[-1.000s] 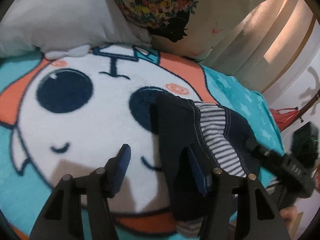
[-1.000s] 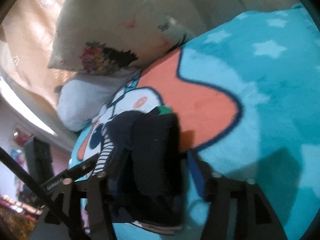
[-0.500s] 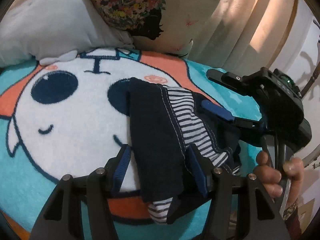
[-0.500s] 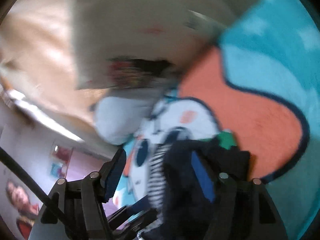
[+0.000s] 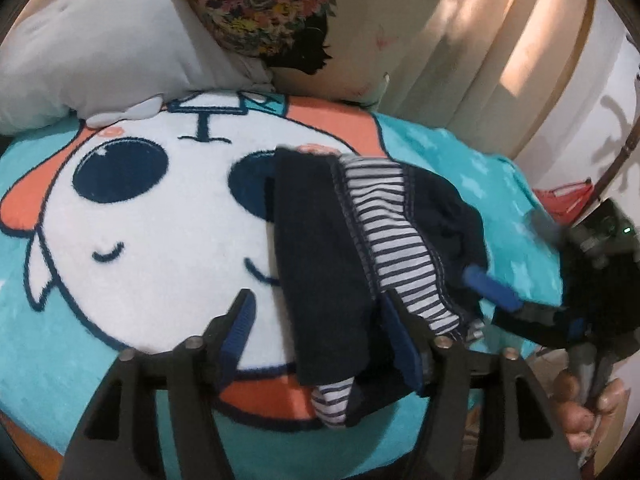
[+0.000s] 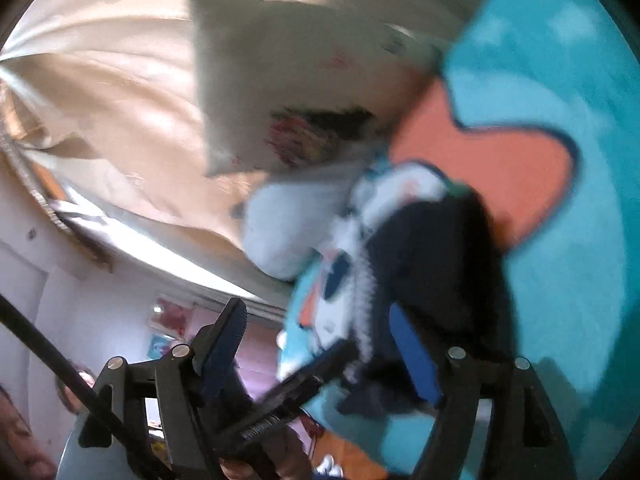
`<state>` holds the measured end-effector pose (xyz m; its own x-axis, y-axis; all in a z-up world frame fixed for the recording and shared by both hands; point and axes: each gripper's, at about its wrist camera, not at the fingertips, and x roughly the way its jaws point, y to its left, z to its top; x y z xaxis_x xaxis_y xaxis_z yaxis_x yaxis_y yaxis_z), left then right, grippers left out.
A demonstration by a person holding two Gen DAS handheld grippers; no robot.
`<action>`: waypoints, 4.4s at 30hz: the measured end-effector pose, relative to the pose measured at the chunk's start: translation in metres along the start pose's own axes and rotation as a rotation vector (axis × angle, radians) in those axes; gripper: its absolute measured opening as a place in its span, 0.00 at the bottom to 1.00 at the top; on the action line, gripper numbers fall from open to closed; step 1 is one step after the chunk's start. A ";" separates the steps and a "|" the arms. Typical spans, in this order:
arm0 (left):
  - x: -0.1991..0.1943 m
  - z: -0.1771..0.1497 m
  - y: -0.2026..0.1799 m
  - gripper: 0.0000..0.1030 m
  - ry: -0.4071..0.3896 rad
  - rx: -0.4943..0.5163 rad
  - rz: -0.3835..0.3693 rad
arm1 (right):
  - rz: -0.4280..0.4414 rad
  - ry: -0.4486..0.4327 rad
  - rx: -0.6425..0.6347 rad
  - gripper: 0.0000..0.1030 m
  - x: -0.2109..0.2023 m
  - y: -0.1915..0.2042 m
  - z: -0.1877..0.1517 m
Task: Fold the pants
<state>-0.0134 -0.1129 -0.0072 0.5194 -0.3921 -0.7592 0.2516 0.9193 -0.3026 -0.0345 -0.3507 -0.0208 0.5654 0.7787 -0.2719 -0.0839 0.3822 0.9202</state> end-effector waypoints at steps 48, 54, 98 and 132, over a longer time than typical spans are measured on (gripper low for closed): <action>0.033 0.125 0.057 0.41 -0.057 -0.113 -0.079 | -0.212 0.047 -0.336 0.48 0.095 0.051 0.060; 0.064 0.122 0.070 0.48 0.024 -0.119 0.029 | -0.309 0.077 -0.316 0.50 0.123 0.026 0.069; -0.097 0.023 0.038 1.00 -0.542 -0.075 0.591 | -0.518 -0.081 -0.470 0.78 0.068 0.051 -0.013; -0.049 0.011 0.043 1.00 -0.182 -0.022 0.498 | -0.736 -0.003 -0.584 0.82 0.086 0.055 -0.042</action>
<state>-0.0190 -0.0548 0.0238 0.7053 0.0945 -0.7026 -0.0776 0.9954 0.0560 -0.0250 -0.2417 -0.0059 0.6422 0.2405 -0.7279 -0.1020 0.9679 0.2298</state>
